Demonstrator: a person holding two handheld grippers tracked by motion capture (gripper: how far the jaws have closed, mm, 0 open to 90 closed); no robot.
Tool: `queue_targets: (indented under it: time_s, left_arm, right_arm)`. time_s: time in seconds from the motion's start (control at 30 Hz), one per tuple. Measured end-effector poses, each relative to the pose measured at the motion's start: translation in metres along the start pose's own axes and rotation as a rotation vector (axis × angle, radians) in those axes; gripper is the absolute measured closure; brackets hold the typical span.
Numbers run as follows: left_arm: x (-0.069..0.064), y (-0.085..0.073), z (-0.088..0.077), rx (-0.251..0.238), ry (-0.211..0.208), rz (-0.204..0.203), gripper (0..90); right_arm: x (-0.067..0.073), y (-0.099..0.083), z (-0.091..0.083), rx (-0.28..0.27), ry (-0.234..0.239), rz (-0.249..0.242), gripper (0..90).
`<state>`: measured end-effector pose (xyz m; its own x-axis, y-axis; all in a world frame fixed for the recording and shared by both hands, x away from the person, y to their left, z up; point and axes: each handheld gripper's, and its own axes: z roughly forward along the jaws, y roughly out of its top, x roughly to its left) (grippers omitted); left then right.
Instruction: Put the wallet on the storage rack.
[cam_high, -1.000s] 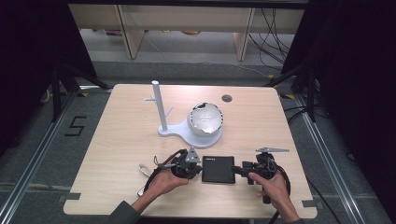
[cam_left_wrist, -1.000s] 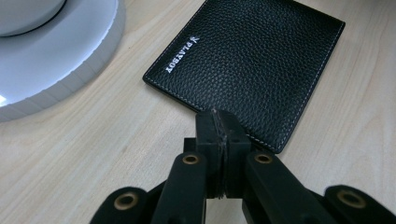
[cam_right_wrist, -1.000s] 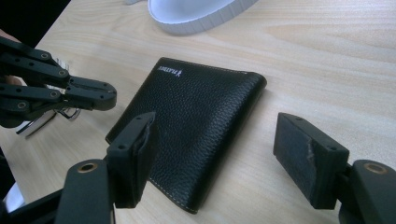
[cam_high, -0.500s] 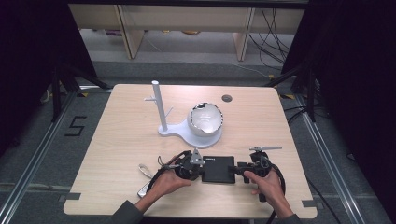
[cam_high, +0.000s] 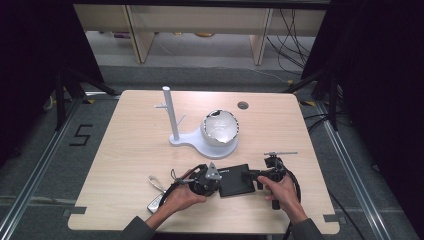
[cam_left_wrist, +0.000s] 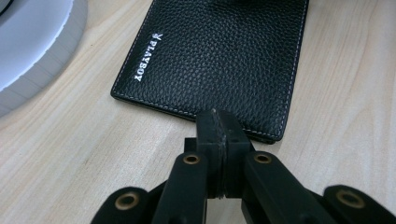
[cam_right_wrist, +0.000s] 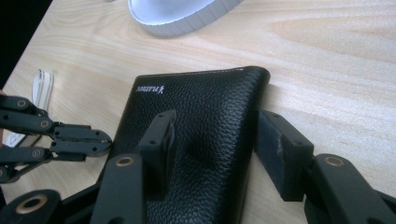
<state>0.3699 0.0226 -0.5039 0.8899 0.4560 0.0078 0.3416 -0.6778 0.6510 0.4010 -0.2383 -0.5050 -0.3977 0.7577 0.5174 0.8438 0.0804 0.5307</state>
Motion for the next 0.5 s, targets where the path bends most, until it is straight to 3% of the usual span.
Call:
queue_targets:
  time_s: [0.47, 0.5]
  left_arm:
    - [-0.0022, 0.0005, -0.0003, 0.006, 0.017, 0.011, 88.9]
    - [-0.0020, 0.0005, -0.0003, 0.005, 0.013, 0.011, 88.9]
  right_arm:
    - [-0.0033, -0.0021, 0.0025, -0.015, 0.035, 0.065, 52.2]
    - [0.0006, -0.0029, 0.0006, 0.006, 0.042, 0.116, 53.2]
